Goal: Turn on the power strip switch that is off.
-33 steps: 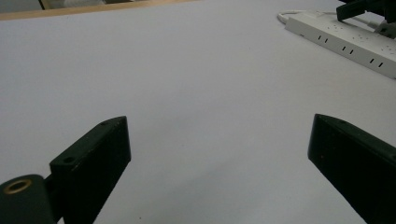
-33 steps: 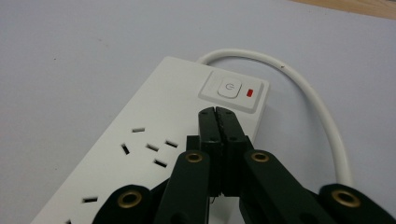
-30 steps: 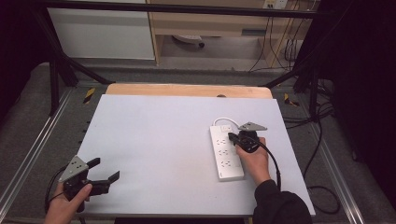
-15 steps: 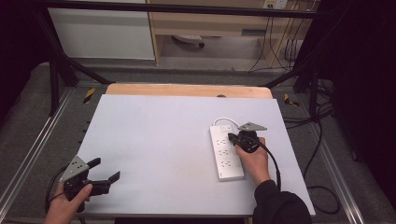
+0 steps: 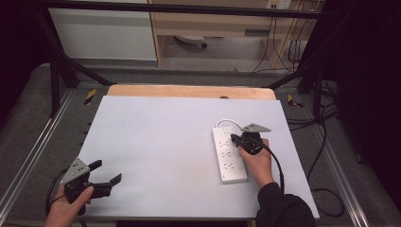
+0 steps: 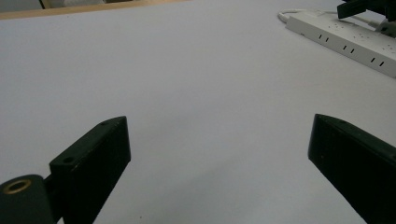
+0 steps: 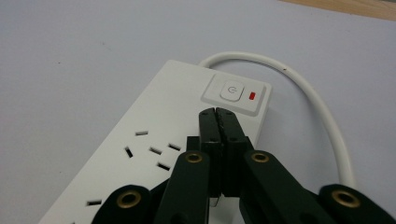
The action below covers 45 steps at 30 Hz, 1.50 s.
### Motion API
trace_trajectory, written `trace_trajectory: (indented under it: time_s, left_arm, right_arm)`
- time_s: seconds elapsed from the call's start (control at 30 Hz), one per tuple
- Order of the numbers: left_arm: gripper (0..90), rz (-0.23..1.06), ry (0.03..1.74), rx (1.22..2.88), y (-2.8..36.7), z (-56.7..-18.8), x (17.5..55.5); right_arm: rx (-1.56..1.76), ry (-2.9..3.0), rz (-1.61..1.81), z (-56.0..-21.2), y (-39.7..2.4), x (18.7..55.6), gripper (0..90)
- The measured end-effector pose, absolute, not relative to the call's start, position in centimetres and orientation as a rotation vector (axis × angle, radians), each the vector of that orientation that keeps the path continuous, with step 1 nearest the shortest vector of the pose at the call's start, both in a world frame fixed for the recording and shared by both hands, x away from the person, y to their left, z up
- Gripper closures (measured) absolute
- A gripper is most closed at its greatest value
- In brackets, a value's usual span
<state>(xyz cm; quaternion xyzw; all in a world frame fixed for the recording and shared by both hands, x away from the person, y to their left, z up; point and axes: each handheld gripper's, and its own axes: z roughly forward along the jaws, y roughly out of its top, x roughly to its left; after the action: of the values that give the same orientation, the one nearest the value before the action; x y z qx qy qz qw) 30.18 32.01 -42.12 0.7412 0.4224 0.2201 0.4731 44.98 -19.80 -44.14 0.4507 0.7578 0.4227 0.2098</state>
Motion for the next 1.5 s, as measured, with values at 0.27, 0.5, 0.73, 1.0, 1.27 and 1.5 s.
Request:
trace_trajectory:
  time_s: [0.27, 0.5, 0.73, 1.0, 1.27, 1.5]
  left_arm:
    - [5.9, 0.539, 1.034, 1.814, 32.0, -42.1, 30.2]
    - [5.9, 0.538, 1.034, 1.814, 32.0, -42.1, 30.2]
    - [5.9, 0.539, 1.035, 1.815, 32.0, -42.1, 30.2]
    - [5.9, 0.538, 1.037, 1.813, 32.0, -42.2, 30.2]
    - [5.9, 0.537, 1.037, 1.813, 32.0, -42.2, 30.2]
    - [5.9, 0.537, 1.037, 1.813, 32.0, -42.2, 30.2]
  right_arm:
    - [1.252, 2.097, 1.185, -44.0, -19.9, 44.9, 90.0]
    - [1.259, 2.084, 1.192, -43.9, -20.0, 44.9, 89.6]
    - [1.264, 2.061, 1.223, -43.4, -20.1, 44.8, 87.9]
    - [1.274, 2.044, 1.248, -42.7, -20.3, 44.6, 84.6]
    - [1.280, 2.016, 1.269, -41.9, -20.9, 44.5, 82.3]
    - [1.281, 1.996, 1.282, -41.6, -21.4, 44.4, 81.8]
